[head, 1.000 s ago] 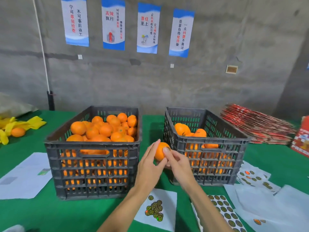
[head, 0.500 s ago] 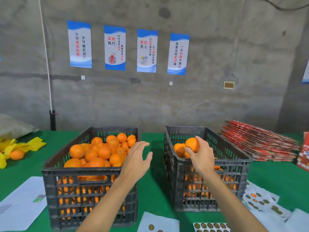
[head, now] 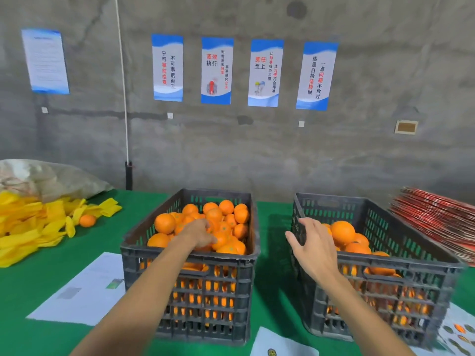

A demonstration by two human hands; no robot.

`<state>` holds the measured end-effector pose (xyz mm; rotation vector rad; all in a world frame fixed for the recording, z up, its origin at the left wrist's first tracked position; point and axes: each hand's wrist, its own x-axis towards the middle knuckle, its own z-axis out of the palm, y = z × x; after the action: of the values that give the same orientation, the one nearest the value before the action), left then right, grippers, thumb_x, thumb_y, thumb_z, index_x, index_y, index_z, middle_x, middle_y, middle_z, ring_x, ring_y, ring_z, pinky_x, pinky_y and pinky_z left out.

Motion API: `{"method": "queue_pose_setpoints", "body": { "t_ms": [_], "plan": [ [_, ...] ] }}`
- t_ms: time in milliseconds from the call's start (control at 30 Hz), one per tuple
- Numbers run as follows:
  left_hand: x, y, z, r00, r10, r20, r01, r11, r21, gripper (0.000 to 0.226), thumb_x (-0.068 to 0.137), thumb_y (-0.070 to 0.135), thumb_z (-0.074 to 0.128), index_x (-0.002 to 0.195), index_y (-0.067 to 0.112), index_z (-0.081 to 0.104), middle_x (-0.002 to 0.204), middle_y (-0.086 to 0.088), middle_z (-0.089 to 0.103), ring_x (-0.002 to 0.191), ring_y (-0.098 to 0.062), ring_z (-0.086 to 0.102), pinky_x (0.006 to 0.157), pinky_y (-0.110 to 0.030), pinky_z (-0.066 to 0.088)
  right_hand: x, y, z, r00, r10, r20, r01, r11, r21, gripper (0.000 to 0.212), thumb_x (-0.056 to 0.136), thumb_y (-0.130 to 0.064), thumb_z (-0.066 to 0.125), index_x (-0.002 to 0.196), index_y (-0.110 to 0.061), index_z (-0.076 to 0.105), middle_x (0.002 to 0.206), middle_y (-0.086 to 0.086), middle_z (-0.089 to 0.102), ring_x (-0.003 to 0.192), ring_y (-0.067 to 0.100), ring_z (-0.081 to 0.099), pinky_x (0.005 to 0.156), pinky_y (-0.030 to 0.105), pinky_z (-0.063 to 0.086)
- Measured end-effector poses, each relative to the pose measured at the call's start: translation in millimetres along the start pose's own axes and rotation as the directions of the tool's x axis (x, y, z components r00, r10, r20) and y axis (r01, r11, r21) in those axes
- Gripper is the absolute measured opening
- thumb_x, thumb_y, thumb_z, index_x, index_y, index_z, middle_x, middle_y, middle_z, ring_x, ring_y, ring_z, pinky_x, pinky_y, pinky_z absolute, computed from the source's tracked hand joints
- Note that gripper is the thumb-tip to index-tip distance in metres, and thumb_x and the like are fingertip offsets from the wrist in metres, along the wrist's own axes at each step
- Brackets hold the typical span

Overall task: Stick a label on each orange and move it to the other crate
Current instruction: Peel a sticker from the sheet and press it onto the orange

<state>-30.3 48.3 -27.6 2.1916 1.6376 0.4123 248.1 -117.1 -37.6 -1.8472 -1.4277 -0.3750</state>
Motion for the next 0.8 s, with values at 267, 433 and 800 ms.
{"method": "queue_pose_setpoints", "body": {
  "t_ms": [267, 433, 800],
  "plan": [
    [38, -18, -8, 0.999, -0.009, 0.049, -0.001, 0.981, 0.194, 0.090, 0.088, 0.042, 0.078, 0.161, 0.038, 0.024, 0.166, -0.019, 0.004, 0.142, -0.043, 0.041, 0.115, -0.051, 0.041, -37, -17, 37, 0.998, -0.049, 0.050, 0.045, 0.996, 0.071, 0.054, 0.097, -0.049, 0.061, 0.140, -0.017, 0.056, 0.142, -0.003, 0.057, 0.134, 0.016, 0.049, 0.112, 0.037, 0.040],
    [45, -12, -5, 0.998, 0.022, 0.059, -0.035, 0.973, 0.227, 0.079, 0.089, 0.022, 0.079, 0.153, 0.037, 0.035, 0.163, -0.013, 0.015, 0.139, -0.043, 0.043, 0.112, -0.053, 0.044, -52, -13, 47, 0.995, -0.033, 0.099, 0.022, 0.994, 0.109, 0.055, 0.099, -0.052, 0.057, 0.144, -0.022, 0.051, 0.146, -0.009, 0.052, 0.138, 0.010, 0.043, 0.116, 0.033, 0.038],
    [29, 11, -14, 0.910, 0.213, -0.355, -0.242, 0.969, -0.040, 0.059, 0.095, 0.031, 0.072, 0.147, 0.025, 0.043, 0.140, -0.014, 0.056, 0.124, -0.035, 0.056, 0.099, -0.045, 0.048, -63, -13, 36, 0.994, 0.010, 0.108, -0.033, 0.975, 0.219, 0.049, 0.102, -0.041, 0.056, 0.145, -0.021, 0.050, 0.146, -0.008, 0.052, 0.138, 0.009, 0.043, 0.117, 0.033, 0.036]
  ]
}}
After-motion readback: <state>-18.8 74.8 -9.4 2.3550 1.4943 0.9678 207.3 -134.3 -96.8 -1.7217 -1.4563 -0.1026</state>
